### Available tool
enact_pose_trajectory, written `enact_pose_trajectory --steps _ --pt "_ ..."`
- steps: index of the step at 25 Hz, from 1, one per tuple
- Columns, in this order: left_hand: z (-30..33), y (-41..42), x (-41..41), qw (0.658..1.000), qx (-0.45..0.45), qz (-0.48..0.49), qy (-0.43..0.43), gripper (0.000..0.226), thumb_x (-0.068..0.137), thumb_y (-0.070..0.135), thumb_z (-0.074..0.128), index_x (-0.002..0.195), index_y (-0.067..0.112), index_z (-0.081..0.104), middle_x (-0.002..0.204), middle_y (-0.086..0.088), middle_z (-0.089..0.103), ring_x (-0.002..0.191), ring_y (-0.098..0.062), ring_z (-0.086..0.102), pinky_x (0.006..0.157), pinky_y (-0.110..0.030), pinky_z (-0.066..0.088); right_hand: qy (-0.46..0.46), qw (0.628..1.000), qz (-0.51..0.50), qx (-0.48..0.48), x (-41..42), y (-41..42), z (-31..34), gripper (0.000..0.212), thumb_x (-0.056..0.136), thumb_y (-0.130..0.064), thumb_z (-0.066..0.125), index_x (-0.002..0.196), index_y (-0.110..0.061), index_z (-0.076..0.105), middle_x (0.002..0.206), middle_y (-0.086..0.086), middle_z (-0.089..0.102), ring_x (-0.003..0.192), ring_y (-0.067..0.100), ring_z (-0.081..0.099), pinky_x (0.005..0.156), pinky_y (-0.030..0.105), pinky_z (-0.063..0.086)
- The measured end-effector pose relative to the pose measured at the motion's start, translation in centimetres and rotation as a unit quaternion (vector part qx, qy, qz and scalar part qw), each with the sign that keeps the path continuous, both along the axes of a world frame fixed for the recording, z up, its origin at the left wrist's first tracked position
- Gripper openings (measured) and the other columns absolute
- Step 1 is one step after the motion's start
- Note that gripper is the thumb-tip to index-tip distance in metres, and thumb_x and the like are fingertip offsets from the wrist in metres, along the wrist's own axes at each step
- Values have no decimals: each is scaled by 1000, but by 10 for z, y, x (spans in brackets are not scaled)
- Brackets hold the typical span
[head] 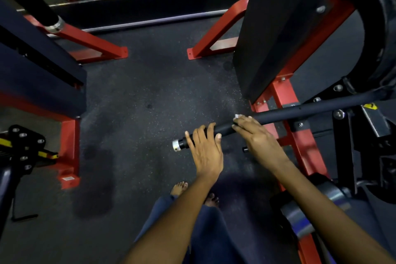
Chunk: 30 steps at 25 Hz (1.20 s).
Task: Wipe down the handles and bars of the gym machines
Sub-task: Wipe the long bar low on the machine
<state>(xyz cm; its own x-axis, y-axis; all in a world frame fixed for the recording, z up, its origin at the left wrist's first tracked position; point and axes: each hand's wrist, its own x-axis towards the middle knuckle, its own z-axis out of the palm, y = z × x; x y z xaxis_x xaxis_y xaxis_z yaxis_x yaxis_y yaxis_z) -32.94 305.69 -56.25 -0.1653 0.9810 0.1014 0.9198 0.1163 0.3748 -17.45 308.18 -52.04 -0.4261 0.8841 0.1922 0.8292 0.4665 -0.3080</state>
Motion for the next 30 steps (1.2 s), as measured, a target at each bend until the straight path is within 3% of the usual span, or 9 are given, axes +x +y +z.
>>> enact_pose_trajectory --steps 1,5,10,14,18,19,24,27,30 --pt "0 1 -1 1000 -2 -1 -7 43 97 35 28 123 16 57 108 -5 59 107 -26 55 113 -52 22 0 1000 14 -2 13 7 1 45 80 0 37 116 1 63 126 17 59 119 31 55 107 39 32" --pt "-3 3 3 1000 4 13 -24 46 100 36 26 127 14 55 113 -5 58 112 -26 54 115 -53 22 95 957 -272 -40 43 21 6 42 87 -4 36 121 -2 60 131 13 55 119 29 54 109 27 30" --pt "-7 -15 31 994 10 63 -88 53 104 39 10 148 13 26 155 -6 31 146 -24 16 119 -43 0 64 995 -75 -16 9 16 1 40 75 17 57 113 5 64 119 20 62 110 34 59 101 47 44" --pt "-13 -14 31 993 5 74 -90 56 103 43 3 150 16 19 159 -4 20 148 -22 5 119 -49 7 107 955 -271 -59 36 29 13 38 85 11 47 118 2 61 121 17 59 112 34 56 102 27 35" --pt "-12 -8 38 990 8 92 -105 55 103 42 12 146 13 31 157 -3 26 148 -24 8 118 -50 4 21 997 -8 -68 6 8 3 44 84 8 47 125 -3 58 131 14 55 126 29 49 112 36 30" --pt "-11 -7 39 989 5 93 -113 53 103 40 17 145 12 34 156 -4 28 148 -25 10 118 -50 3 22 996 -8 -84 18 11 4 43 88 5 46 127 -7 57 135 10 53 130 25 45 114 33 26" --pt "-8 -7 31 994 2 62 -95 50 101 34 23 139 10 45 150 -5 40 145 -27 20 118 -50 8 111 945 -298 -83 49 8 4 44 87 10 42 124 -5 59 131 6 55 121 21 53 108 9 24" --pt "-7 -3 29 994 -1 65 -84 51 100 32 23 138 10 48 148 -5 43 144 -27 26 118 -51 11 91 987 -88 -101 -16 -4 10 34 89 -7 45 118 -3 63 124 12 61 114 22 59 109 12 18" --pt "-3 -3 31 992 -13 83 -91 56 99 36 16 139 10 47 149 -6 41 145 -26 22 119 -46 3 17 998 42 -43 30 3 1 43 87 -3 39 127 -1 56 136 11 52 127 22 47 116 19 10"
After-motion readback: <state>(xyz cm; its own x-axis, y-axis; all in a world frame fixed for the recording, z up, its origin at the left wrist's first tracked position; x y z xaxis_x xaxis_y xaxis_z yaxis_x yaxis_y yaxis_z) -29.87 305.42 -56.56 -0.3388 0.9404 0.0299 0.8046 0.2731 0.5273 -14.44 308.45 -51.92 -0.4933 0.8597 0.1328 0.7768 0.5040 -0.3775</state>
